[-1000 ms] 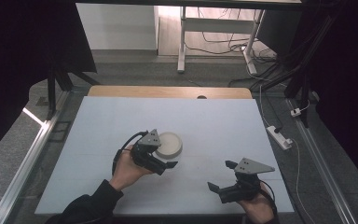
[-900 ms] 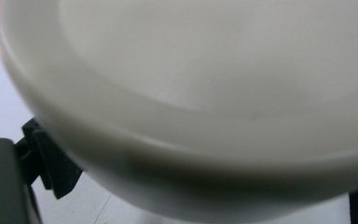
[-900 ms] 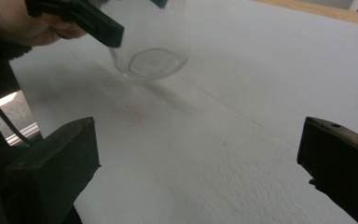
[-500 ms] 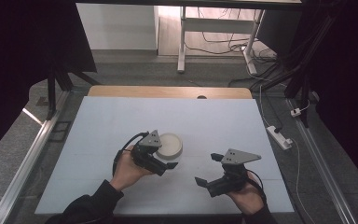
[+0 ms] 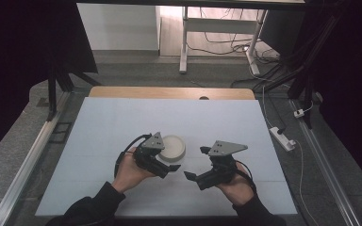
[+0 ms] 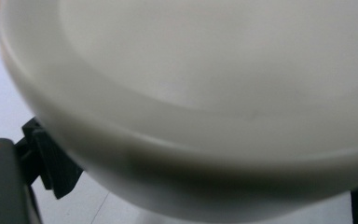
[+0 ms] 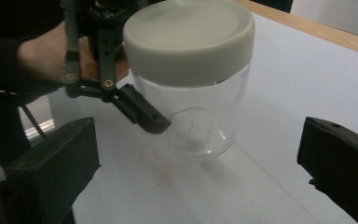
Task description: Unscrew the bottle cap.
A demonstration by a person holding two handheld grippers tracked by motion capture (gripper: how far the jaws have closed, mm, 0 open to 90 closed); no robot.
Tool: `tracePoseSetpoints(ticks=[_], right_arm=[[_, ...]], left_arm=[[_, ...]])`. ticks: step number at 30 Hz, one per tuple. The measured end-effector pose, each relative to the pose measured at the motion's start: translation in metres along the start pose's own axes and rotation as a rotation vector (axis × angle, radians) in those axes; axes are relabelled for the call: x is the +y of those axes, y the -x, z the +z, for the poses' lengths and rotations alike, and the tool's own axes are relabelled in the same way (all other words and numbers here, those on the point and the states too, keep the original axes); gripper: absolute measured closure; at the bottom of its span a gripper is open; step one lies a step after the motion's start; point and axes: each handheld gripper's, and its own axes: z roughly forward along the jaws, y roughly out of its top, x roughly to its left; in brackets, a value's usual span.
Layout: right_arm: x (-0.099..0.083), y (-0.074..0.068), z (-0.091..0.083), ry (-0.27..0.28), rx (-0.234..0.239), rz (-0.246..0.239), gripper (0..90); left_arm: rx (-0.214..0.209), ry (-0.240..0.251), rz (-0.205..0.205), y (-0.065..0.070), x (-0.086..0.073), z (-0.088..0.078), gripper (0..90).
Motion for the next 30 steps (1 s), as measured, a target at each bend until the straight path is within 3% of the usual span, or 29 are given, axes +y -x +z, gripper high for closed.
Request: tracePoseSetpoints(ticks=[8,20,30], right_arm=[[0.012,-0.001,0.013,0.004,-0.036,-0.015,0.0],[0.034,-0.001,0.038,0.015,-0.016,-0.01,0.0],[0.038,-0.002,0.057,0.026,0.003,-0.008,0.0]], left_arm=[[-0.006,-0.006,0.007,0.001,0.0,0.002,7.8],[-0.015,-0.012,0.02,0.004,0.002,0.004,7.8],[-0.022,-0.004,0.018,0.005,0.003,0.003,7.8]])
